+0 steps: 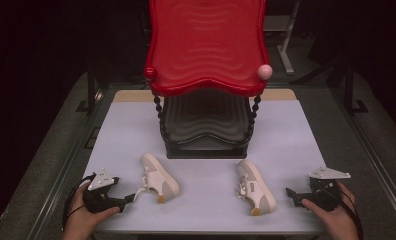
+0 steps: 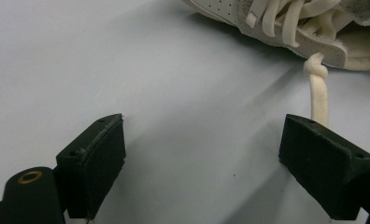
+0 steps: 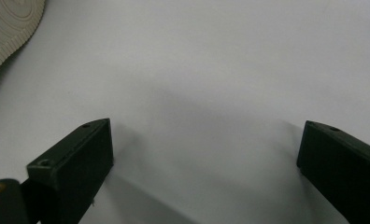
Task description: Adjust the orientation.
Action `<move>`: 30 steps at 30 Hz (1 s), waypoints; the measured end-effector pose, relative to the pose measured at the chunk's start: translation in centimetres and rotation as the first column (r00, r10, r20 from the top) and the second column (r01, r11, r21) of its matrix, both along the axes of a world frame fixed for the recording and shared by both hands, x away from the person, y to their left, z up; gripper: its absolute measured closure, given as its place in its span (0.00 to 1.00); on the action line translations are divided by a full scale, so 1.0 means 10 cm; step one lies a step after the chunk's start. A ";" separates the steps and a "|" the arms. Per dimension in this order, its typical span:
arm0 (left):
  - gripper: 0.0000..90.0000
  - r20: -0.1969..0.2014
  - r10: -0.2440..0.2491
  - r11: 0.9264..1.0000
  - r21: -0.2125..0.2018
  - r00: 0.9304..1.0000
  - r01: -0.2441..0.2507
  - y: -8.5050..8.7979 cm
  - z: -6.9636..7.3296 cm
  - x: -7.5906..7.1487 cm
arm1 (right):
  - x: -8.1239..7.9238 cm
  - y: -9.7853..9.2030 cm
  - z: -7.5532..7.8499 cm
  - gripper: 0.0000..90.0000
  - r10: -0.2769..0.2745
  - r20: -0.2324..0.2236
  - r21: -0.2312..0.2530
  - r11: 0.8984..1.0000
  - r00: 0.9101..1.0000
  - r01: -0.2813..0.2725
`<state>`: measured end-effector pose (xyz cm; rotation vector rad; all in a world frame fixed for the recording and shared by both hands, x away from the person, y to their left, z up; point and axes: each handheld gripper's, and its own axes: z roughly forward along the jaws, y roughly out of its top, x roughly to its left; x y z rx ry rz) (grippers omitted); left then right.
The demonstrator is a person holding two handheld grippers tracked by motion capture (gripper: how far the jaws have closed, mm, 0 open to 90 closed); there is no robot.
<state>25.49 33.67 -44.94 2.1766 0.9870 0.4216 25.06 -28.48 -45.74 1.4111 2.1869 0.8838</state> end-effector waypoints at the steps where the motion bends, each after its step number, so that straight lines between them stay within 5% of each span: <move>1: 0.15 0.004 -0.001 1.000 0.002 1.000 0.001 0.00 0.00 -0.01 | 0.00 0.00 0.00 0.03 0.000 0.000 0.000 1.000 1.000 0.000; 10: 0.19 0.006 0.006 1.000 0.008 1.000 -0.006 0.02 0.02 -0.10 | 0.03 0.01 0.00 0.02 -0.010 -0.011 0.002 1.000 1.000 0.010; 14: 0.32 -0.001 -0.032 0.999 0.000 0.999 0.032 -0.02 0.05 -0.10 | 0.03 0.01 0.00 0.02 -0.009 -0.010 0.004 1.000 1.000 0.009; 20: 0.54 0.042 -0.109 0.989 -0.091 0.993 0.112 -0.03 0.14 -0.11 | 0.03 0.01 0.00 0.02 -0.011 -0.012 0.002 1.000 1.000 0.011; 22: 0.54 0.061 -0.131 0.982 -0.131 0.990 0.138 -0.07 0.18 -0.11 | 0.03 0.01 -0.01 0.02 -0.009 -0.008 0.000 1.000 1.000 0.009; 26: 0.52 0.085 -0.168 0.973 -0.146 0.982 0.179 -0.20 0.24 -0.13 | 0.03 0.01 -0.01 0.02 -0.009 -0.007 0.000 1.000 1.000 0.009; 30: 0.50 0.093 -0.178 0.975 -0.122 0.980 0.188 -0.29 0.25 -0.13 | 0.03 0.01 -0.01 0.02 -0.008 -0.008 0.000 1.000 1.000 0.008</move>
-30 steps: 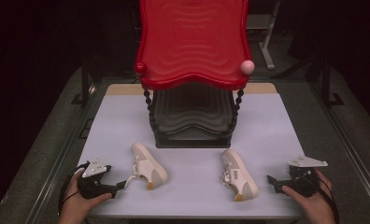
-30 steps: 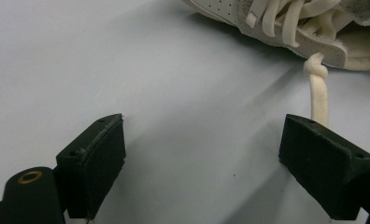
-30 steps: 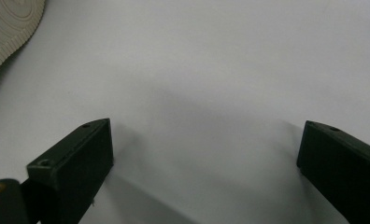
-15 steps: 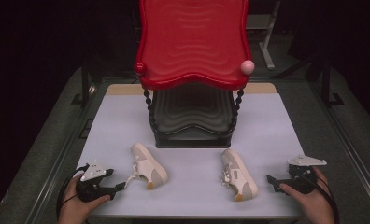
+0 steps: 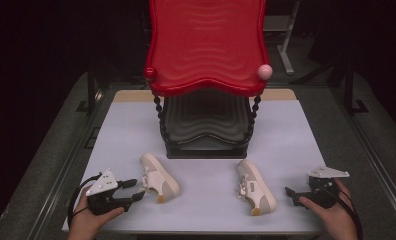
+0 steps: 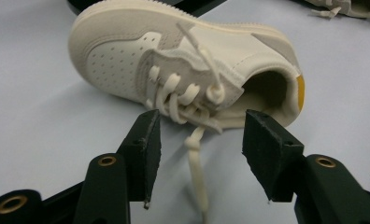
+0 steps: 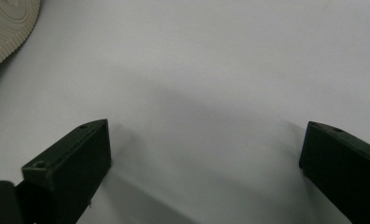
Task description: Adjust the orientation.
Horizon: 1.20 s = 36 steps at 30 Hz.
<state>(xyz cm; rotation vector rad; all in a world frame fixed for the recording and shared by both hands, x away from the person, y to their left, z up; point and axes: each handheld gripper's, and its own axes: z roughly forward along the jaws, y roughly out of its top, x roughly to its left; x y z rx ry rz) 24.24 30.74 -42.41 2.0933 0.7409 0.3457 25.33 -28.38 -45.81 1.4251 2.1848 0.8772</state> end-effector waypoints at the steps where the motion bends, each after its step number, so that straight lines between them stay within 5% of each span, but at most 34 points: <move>1: 0.49 -0.003 -0.007 1.000 0.007 1.000 0.007 -0.02 -0.01 0.01 | 0.00 0.00 0.00 0.02 0.000 0.000 0.000 1.000 1.000 0.000; 12: 0.50 -0.001 -0.024 0.998 0.063 1.000 0.024 -0.15 -0.09 0.12 | 0.00 0.00 0.00 0.02 0.000 0.005 0.001 1.000 1.000 0.000; 36: 0.69 -0.029 -0.002 0.999 -0.040 1.000 0.001 -0.32 0.13 0.33 | 0.00 0.00 0.00 0.02 0.001 0.006 0.001 1.000 1.000 -0.001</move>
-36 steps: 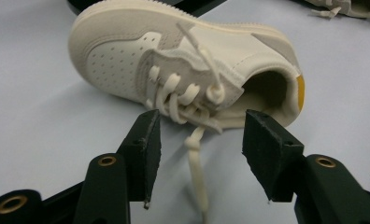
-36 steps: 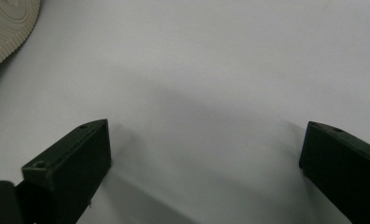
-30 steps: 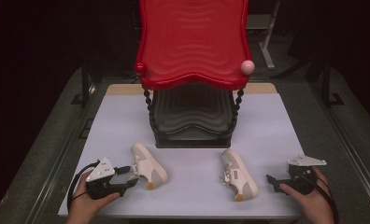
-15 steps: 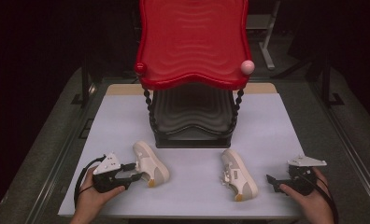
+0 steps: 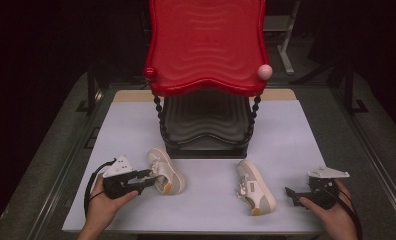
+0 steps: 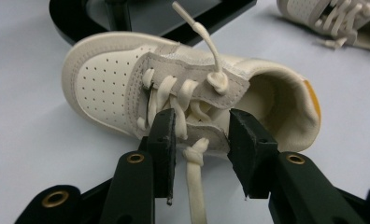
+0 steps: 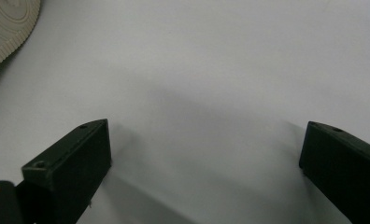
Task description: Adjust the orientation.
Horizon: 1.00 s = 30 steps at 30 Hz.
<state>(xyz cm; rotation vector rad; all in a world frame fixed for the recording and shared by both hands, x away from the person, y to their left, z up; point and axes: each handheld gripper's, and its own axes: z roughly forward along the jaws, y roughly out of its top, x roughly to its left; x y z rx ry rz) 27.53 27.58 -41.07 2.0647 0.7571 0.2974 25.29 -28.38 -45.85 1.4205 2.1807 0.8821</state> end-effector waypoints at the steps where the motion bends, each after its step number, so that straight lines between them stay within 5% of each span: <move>1: 0.70 0.004 0.002 1.000 -0.006 1.000 -0.001 -0.02 0.01 0.01 | 0.00 0.00 0.00 0.02 0.000 0.000 0.000 1.000 1.000 0.000; 10: 0.66 0.036 0.002 1.000 -0.008 0.999 -0.002 -0.05 0.11 0.00 | 0.00 0.00 0.00 0.02 0.000 0.000 0.000 1.000 1.000 0.000; 16: 0.71 0.067 -0.119 0.991 -0.060 0.991 0.123 -0.22 0.25 -0.15 | 0.00 0.00 0.00 0.02 0.000 0.000 0.001 1.000 1.000 0.000; 24: 0.70 0.010 -0.156 0.987 -0.030 0.988 0.156 -0.38 0.06 -0.13 | 0.00 0.00 0.00 0.02 0.000 0.001 0.001 1.000 1.000 0.000; 27: 0.84 -0.024 -0.186 0.982 -0.046 0.982 0.184 -0.39 0.02 -0.11 | 0.00 0.00 0.00 0.02 0.000 0.000 0.001 1.000 1.000 0.000; 30: 0.87 -0.034 -0.174 0.984 -0.048 0.984 0.172 -0.38 0.04 -0.12 | 0.00 0.00 0.00 0.02 0.000 0.000 0.001 1.000 1.000 0.000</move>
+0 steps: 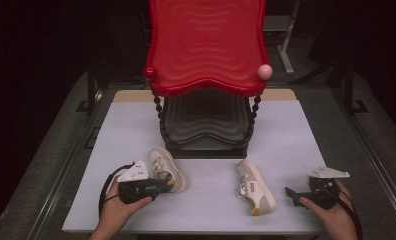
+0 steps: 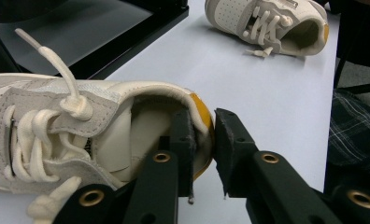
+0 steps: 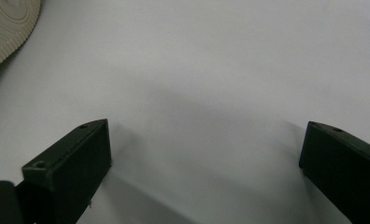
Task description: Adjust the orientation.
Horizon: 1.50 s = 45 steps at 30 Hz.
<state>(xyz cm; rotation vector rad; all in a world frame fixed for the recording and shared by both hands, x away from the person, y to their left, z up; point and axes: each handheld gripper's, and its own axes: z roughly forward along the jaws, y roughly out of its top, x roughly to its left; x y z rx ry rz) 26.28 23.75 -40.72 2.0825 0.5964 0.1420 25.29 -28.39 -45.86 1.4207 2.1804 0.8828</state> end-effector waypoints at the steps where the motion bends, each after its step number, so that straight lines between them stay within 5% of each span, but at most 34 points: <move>1: 0.88 0.003 0.001 1.000 0.001 1.000 -0.001 0.01 0.01 -0.01 | 0.00 0.00 0.00 0.02 0.000 0.000 0.000 1.000 1.000 0.000; 11: 0.90 0.001 -0.053 0.998 0.032 0.999 0.053 0.14 0.10 -0.23 | 0.00 0.00 0.00 0.02 0.000 -0.001 0.000 1.000 1.000 0.000; 19: 0.89 -0.008 -0.139 0.989 0.056 0.990 0.139 -0.11 0.09 -0.29 | 0.00 0.00 0.00 0.02 0.000 -0.001 0.000 1.000 1.000 0.000; 27: 0.79 0.011 -0.136 0.991 0.017 0.991 0.136 -0.17 0.10 -0.24 | 0.00 0.00 0.00 0.02 0.000 0.000 0.000 1.000 1.000 0.000; 31: 0.82 0.016 -0.146 0.989 -0.024 0.989 0.147 -0.12 0.15 -0.24 | 0.00 0.00 0.00 0.02 0.000 -0.001 0.000 1.000 1.000 0.000; 34: 0.92 0.036 -0.125 0.992 -0.019 0.991 0.126 0.01 0.20 -0.20 | 0.00 0.00 0.00 0.02 0.000 -0.001 0.000 1.000 1.000 0.000; 39: 1.00 0.046 0.000 1.000 0.023 0.999 -0.001 0.29 0.17 0.04 | 0.00 0.00 0.00 0.02 0.000 -0.001 0.000 1.000 1.000 0.000; 45: 1.00 0.028 0.101 0.990 0.092 0.995 -0.103 0.39 -0.05 0.38 | 0.00 0.00 0.00 0.02 -0.001 -0.002 0.000 1.000 1.000 0.001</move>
